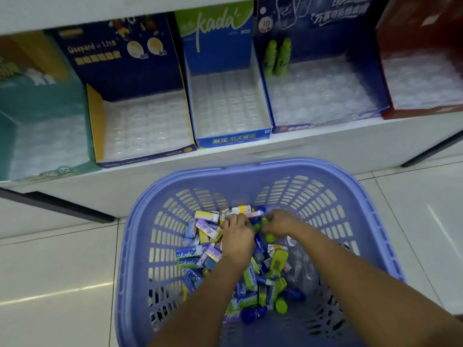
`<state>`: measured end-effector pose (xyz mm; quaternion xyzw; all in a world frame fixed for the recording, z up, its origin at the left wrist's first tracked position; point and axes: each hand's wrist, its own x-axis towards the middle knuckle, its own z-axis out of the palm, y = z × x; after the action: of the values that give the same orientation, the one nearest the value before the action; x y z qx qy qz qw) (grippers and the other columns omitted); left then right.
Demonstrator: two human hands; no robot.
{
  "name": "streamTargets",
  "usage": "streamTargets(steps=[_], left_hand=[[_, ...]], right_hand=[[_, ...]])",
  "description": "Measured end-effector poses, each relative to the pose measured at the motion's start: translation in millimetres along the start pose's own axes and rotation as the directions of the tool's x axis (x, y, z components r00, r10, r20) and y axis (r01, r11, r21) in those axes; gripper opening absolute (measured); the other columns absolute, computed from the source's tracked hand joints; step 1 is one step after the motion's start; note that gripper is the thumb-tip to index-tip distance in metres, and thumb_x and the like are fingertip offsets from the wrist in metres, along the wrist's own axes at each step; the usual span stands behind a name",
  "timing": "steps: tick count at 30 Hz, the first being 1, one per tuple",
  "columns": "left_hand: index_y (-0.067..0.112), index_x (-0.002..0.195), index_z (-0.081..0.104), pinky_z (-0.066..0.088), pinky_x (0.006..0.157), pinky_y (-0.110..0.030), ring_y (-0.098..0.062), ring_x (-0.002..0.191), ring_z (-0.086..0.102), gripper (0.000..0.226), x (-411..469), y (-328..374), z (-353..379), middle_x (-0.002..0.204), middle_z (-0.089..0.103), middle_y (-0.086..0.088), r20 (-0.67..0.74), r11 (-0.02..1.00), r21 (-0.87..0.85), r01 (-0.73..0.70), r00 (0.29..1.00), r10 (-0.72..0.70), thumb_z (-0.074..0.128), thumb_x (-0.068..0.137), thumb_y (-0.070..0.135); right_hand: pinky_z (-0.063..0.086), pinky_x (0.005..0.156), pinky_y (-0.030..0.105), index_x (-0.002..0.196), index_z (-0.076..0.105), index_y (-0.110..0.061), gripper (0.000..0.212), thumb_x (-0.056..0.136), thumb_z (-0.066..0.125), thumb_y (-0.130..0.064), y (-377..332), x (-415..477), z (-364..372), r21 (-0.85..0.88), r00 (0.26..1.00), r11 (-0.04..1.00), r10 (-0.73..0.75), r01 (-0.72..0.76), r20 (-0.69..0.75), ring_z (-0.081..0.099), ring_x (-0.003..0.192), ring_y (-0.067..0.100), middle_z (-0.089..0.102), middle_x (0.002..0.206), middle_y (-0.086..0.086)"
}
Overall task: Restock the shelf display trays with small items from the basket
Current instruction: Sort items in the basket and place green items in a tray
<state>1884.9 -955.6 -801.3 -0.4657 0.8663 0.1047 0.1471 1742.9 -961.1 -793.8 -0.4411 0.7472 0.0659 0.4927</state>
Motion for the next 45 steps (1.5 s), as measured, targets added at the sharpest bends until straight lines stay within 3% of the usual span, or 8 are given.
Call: streamTargets(steps=[6, 9, 17, 24, 29, 36, 41, 45], left_hand=[[0.008, 0.109, 0.062, 0.042, 0.092, -0.037, -0.028, 0.109, 0.053, 0.033, 1.8, -11.1, -25.6, 0.114, 0.058, -0.012, 0.077, 0.961, -0.271, 0.053, 0.997, -0.033, 0.065, 0.084, 0.028], [0.007, 0.107, 0.061, 0.047, 0.07, -0.031, -0.023, 0.088, 0.061, 0.032, -0.9, -20.5, -59.9, 0.103, 0.065, -0.011, 0.123, 0.733, -0.661, 0.164, 0.986, -0.109, 0.072, 0.079, 0.017], [0.021, 0.082, 0.066, 0.047, 0.055, -0.018, -0.003, 0.055, 0.051, 0.015, -16.8, -44.6, -167.4, 0.062, 0.06, 0.012, 0.003, 0.163, -0.987, -0.01, 0.997, 0.082, 0.058, 0.091, 0.013], [0.004, 0.087, 0.054, 0.058, 0.078, -0.031, -0.021, 0.085, 0.071, 0.009, -23.7, -26.2, -208.9, 0.094, 0.074, -0.01, -0.163, -0.364, -0.926, -0.095, 0.973, 0.16, 0.053, 0.09, 0.012], [0.007, 0.091, 0.056, 0.054, 0.058, -0.027, -0.012, 0.055, 0.056, 0.019, -21.9, -8.6, -224.3, 0.061, 0.056, 0.0, -0.07, -0.412, -0.911, -0.019, 0.992, 0.108, 0.047, 0.097, 0.022], [0.013, 0.084, 0.067, 0.031, 0.04, -0.015, -0.005, 0.045, 0.035, 0.033, -15.7, 2.8, -234.3, 0.055, 0.039, 0.008, -0.125, -0.337, -0.94, -0.057, 0.975, 0.186, 0.071, 0.07, 0.042], [0.015, 0.072, 0.074, 0.027, 0.034, -0.015, -0.003, 0.039, 0.032, 0.036, -3.8, 0.0, -236.5, 0.049, 0.035, 0.009, -0.08, -0.52, -0.853, 0.044, 0.974, 0.214, 0.059, 0.074, 0.048], [0.016, 0.075, 0.073, 0.029, 0.038, -0.015, -0.004, 0.042, 0.033, 0.034, -0.2, -0.5, -236.0, 0.052, 0.037, 0.008, -0.149, -0.409, -0.911, -0.054, 0.968, 0.204, 0.06, 0.076, 0.047]], right_hand=[[0.049, 0.053, 0.021, 0.113, 0.051, 0.003, 0.032, 0.084, 0.063, -0.001, 13.7, -58.1, -53.1, 0.577, 0.968, 0.814, -0.193, 0.068, 0.158, 0.057, 0.057, 0.014, 0.058, 0.067, 0.008], [0.053, 0.07, 0.024, 0.097, 0.054, -0.008, 0.018, 0.084, 0.064, 0.001, 7.7, -88.4, -81.9, 0.699, 0.938, 0.687, -0.339, 0.198, 0.068, 0.061, 0.07, 0.016, 0.063, 0.081, 0.01], [0.048, 0.061, 0.023, 0.105, 0.062, -0.007, 0.02, 0.086, 0.06, -0.007, -33.3, -157.7, -138.9, 0.633, 0.781, 0.465, -0.45, 0.619, -0.433, 0.054, 0.058, 0.015, 0.063, 0.076, 0.011], [0.037, 0.044, 0.014, 0.079, 0.061, -0.004, 0.029, 0.077, 0.073, -0.029, -59.5, -186.7, -156.2, 0.439, 0.665, 0.553, -0.313, 0.708, -0.678, 0.047, 0.043, 0.004, 0.057, 0.051, -0.004], [0.032, 0.045, 0.018, 0.071, 0.057, -0.009, 0.05, 0.062, 0.074, -0.055, -68.3, -196.3, -165.1, 0.391, 0.682, 0.648, -0.281, 0.654, -0.675, 0.037, 0.043, 0.007, 0.048, 0.047, -0.006], [0.03, 0.052, 0.027, 0.061, 0.048, -0.002, 0.061, 0.078, 0.06, -0.06, -80.0, -194.6, -173.7, 0.198, 0.619, 0.81, -0.239, 0.552, -0.749, 0.034, 0.05, 0.013, 0.039, 0.055, 0.007], [0.043, 0.052, 0.016, 0.095, 0.068, -0.005, 0.033, 0.087, 0.059, -0.035, -75.3, -203.9, -187.4, 0.476, 0.695, 0.526, -0.377, 0.705, -0.612, 0.055, 0.058, 0.009, 0.069, 0.082, 0.005], [0.046, 0.064, 0.02, 0.107, 0.069, -0.008, 0.027, 0.086, 0.063, -0.025, -74.3, -197.6, -192.8, 0.466, 0.729, 0.569, -0.434, 0.677, -0.529, 0.058, 0.071, 0.011, 0.07, 0.091, 0.003]])
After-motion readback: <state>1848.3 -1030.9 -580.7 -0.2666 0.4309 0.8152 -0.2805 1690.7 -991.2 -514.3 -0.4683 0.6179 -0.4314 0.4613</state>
